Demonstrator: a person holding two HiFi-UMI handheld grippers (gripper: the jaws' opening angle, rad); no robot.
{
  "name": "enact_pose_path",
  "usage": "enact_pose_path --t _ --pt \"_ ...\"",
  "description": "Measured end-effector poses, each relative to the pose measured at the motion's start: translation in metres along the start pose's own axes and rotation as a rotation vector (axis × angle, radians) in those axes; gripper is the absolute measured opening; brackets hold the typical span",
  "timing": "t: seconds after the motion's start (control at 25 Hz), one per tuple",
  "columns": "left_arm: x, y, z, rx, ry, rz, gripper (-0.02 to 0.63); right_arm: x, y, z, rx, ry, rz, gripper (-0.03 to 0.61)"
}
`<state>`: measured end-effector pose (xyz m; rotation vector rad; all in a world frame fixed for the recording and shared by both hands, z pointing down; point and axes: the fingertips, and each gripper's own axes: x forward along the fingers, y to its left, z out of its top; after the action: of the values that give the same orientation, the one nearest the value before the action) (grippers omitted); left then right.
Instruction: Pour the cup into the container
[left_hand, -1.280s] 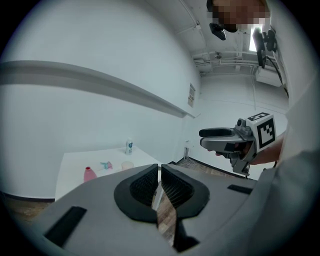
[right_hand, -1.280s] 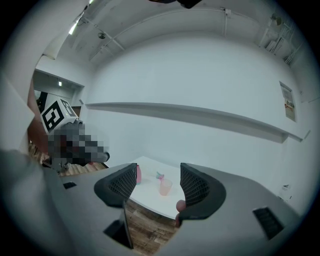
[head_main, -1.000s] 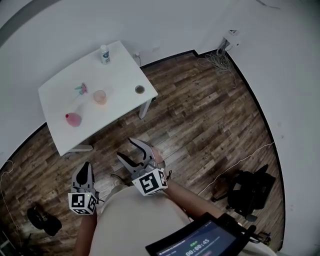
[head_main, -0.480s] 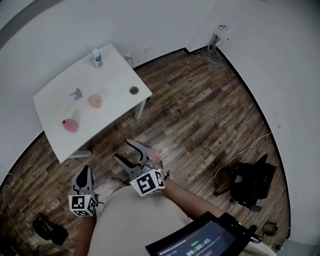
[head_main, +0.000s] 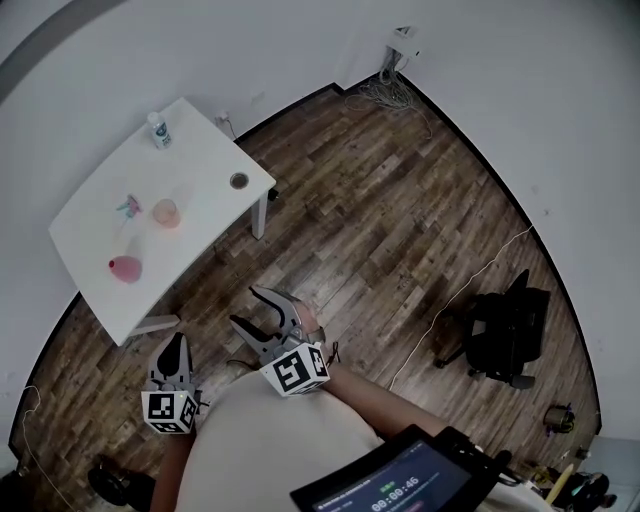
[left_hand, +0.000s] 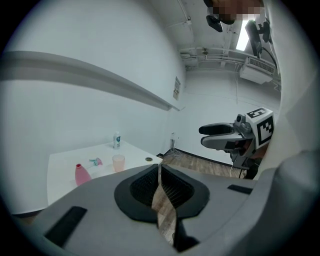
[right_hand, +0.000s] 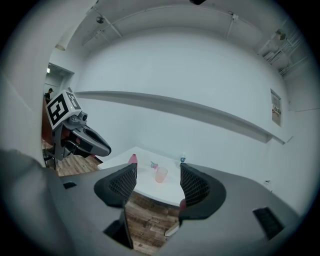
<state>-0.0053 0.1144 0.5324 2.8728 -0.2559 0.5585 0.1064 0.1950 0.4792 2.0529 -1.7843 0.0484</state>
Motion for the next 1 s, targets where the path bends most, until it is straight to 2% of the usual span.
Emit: enact_pose_path --t 0.44,0.68,0.84,1.0 --pt "-0.006 -0.016 -0.007 0.01 -0.005 -0.078 0.012 -0.022 0.009 -0.004 -0.002 0.036 -0.06 0.279" --pt "-0.015 -0.033 -0.026 -0.024 -0.004 -0.133 0.012 -0.041 0.031 -0.009 -0.001 0.087 -0.066 0.279" --pt "-0.014 -0.048 -0.041 -0.033 0.026 -0.169 0.012 -0.058 0.04 -0.017 0.014 0.112 -0.074 0.279" --pt "-0.013 -0.062 -0.04 0.004 0.041 -0.146 0.012 -0.069 0.032 -0.028 0.052 0.087 -0.067 0.279"
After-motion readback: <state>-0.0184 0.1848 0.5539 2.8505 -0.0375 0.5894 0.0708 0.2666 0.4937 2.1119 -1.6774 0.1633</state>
